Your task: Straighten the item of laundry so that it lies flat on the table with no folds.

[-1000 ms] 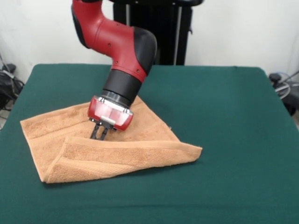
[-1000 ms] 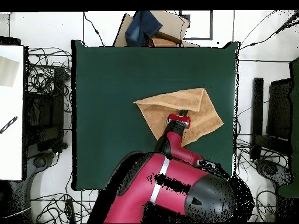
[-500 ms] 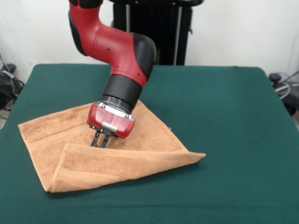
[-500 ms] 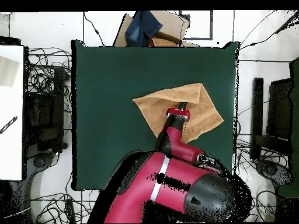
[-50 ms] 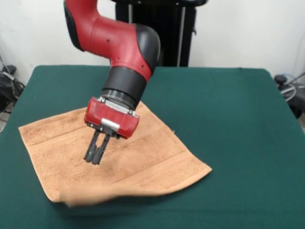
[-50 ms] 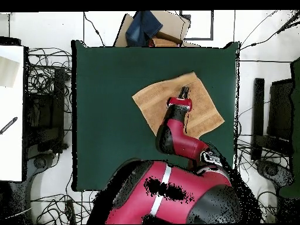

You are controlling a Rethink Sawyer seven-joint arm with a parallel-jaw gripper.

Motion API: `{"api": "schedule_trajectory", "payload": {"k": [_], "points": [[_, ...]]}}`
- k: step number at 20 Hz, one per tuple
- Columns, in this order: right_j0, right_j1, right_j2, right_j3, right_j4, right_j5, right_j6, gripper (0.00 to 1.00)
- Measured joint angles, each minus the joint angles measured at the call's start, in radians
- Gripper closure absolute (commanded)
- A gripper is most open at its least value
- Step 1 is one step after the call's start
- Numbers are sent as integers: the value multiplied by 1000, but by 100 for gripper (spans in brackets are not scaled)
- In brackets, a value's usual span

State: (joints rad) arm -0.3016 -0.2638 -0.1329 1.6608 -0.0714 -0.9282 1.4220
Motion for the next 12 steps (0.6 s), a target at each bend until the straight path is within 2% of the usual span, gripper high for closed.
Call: {"api": "schedule_trajectory", "payload": {"k": [7,12], "points": [[-24,-170,33,-1,-60,184,0,100],[-61,-225,62,-27,-81,277,0,100]]}}
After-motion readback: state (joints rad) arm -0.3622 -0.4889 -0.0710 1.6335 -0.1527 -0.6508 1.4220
